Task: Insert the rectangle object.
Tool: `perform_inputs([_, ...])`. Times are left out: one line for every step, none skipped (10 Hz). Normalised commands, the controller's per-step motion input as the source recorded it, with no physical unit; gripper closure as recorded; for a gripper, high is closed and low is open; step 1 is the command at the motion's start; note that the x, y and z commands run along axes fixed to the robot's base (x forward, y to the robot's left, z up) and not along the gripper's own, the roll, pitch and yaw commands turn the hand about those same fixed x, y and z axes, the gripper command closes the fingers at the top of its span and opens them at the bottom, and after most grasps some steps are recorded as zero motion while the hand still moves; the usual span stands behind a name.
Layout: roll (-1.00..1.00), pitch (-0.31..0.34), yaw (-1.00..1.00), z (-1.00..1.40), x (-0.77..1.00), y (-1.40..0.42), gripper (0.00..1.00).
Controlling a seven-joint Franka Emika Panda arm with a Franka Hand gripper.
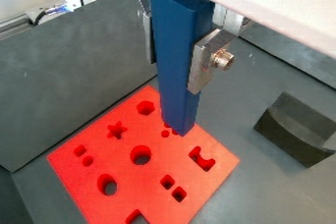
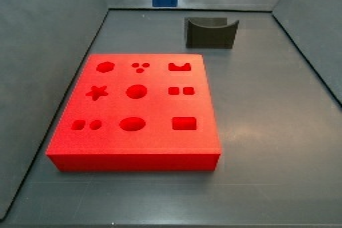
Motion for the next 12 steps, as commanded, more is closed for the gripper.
perform_inputs([0.06, 0.003, 0.14, -0.02, 0.00, -0.15, 1.00])
perform_inputs([0.00, 0.000, 0.00, 0.00, -0.02, 0.00, 1.00])
perform_inputs([0.13, -0.219, -0.48, -0.71, 0.00, -0.84, 1.00])
perform_inputs([0.13, -0.121, -0.55, -0.76, 0.10, -0.68, 1.00])
perform_inputs([0.12, -0.163, -0.57, -0.85, 0.05, -0.64, 1.00])
perform_inputs([0.01, -0.226, -0.32, -0.88, 0.37, -0.56, 1.00])
perform_inputs([0.04, -0.201, -0.27, -0.98, 0.44, -0.57, 1.00])
perform_inputs([0.04, -0.164, -0.20, -1.00, 0.56, -0.57, 1.00])
perform_inputs([0.00, -0.107, -0.05, -1.00, 0.81, -0.51, 1.00])
perform_inputs([0.00, 0.000, 0.24, -1.00, 0.48, -0.70, 1.00])
perform_inputs([0.00, -0.077, 0.62, -0.46, 0.00, -0.32, 1.00])
perform_inputs([0.00, 0.000, 0.00, -0.01, 0.00, 0.01, 1.00])
